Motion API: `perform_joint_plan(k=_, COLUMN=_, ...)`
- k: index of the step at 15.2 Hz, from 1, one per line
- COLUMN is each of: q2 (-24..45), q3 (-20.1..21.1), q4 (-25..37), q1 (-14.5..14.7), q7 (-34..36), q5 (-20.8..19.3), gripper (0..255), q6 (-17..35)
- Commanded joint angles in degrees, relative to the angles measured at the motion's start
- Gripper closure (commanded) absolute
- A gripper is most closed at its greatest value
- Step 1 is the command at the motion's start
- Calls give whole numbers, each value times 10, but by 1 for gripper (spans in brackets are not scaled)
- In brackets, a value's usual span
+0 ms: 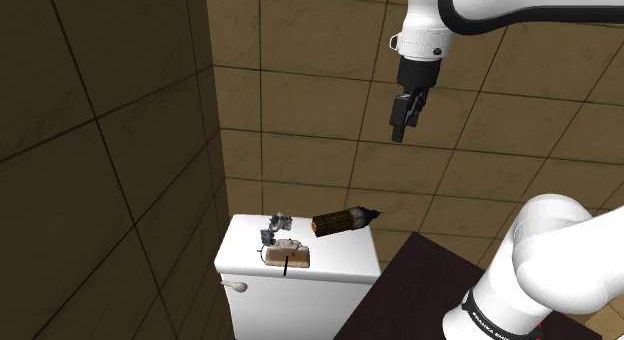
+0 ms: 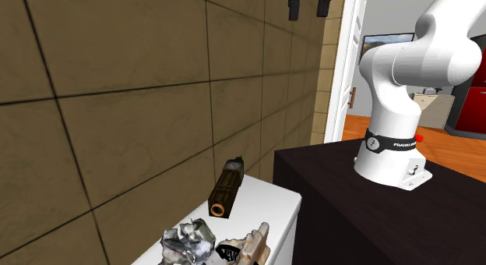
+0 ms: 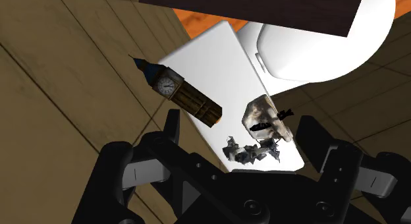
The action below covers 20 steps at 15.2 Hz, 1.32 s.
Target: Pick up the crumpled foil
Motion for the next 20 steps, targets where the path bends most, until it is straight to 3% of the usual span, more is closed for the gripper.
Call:
perform_joint_plan(k=1, q2=0, q3=0, q4=0, q1=0, q7=0, q5=0, gripper=0, q6=0)
perform_joint_plan(k=11, q2=92, q3=37, q4=-100, q1=-5, q7=132, q5=53, gripper=0, q6=224)
perform_joint_plan(k=20, q2=257, q3=73, q4=-108, q1=-13, q7=242, q5=79, gripper=0, q6=432)
